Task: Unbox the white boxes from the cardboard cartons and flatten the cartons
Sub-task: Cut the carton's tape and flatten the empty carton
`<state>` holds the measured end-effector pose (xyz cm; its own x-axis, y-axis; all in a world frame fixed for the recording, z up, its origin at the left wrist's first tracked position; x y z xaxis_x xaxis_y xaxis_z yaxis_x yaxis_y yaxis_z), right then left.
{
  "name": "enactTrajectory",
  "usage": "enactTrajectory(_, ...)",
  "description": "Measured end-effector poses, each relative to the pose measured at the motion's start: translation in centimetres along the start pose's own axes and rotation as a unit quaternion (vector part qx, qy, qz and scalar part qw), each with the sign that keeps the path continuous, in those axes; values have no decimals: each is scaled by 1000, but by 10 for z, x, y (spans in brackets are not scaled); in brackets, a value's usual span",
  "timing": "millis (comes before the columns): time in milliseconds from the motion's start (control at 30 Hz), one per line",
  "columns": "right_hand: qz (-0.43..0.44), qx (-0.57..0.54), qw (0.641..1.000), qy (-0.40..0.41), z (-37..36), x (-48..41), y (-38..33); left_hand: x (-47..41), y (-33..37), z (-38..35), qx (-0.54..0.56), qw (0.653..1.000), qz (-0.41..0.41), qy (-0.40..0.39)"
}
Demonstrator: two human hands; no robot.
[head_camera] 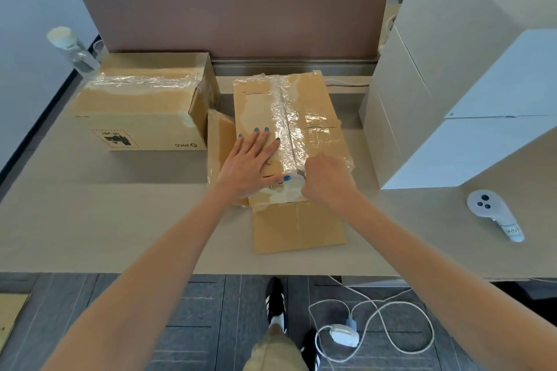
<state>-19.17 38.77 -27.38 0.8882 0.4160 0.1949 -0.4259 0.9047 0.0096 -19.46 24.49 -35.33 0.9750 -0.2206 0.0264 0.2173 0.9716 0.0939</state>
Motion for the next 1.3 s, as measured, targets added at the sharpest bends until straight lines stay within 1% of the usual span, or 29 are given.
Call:
enactTrajectory(133, 2, 6, 1000, 2, -6, 9, -1, 0, -2, -3, 0, 1000, -3, -9)
enactTrajectory(200, -6, -12, 1000, 1, -8, 10, 0, 0, -4, -2, -1, 1000, -11, -10)
enactTrajectory(300, -44, -60, 997, 12, -13, 10, 12, -2, -8, 0, 8, 1000, -28, -1)
enactTrajectory(400, -59, -102, 991, 62, -18, 18, 24, -4, -10, 0, 3, 999, -45, 10)
enactTrajectory(500, -73, -139, 981, 116, -26, 28, 35, -1, -6, 3, -5, 998, -54, 44)
enactTrajectory(600, -92, -145, 976, 134, -41, 36, 50, 8, 6, 10, -13, 994, -60, 87)
enactTrajectory(800, -58, -138, 983, 111, -70, 54, 69, 43, 41, 16, 26, 987, -41, 151)
enactTrajectory(1067, 15, -114, 993, 38, -126, 91, 101, 66, 73, 2, 46, 987, 58, 140)
enactTrajectory(1200, 75, -65, 995, -2, -164, 105, 112, 66, 81, -1, 53, 984, 93, 141)
enactTrajectory(1300, 89, -36, 994, -47, -196, 113, 124, 67, 83, -6, 61, 983, 116, 130)
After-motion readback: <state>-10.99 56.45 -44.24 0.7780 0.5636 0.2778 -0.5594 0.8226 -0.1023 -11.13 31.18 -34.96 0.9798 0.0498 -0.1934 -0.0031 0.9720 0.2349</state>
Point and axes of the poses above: each hand's wrist, its own x-axis away from the middle knuckle, its own z-axis out of the back of the hand, y = z × x, the point moved 9 cm from there along -x, towards the middle knuckle, and after that the axes turned 7 degrees about -z, right-handed, at the moved point
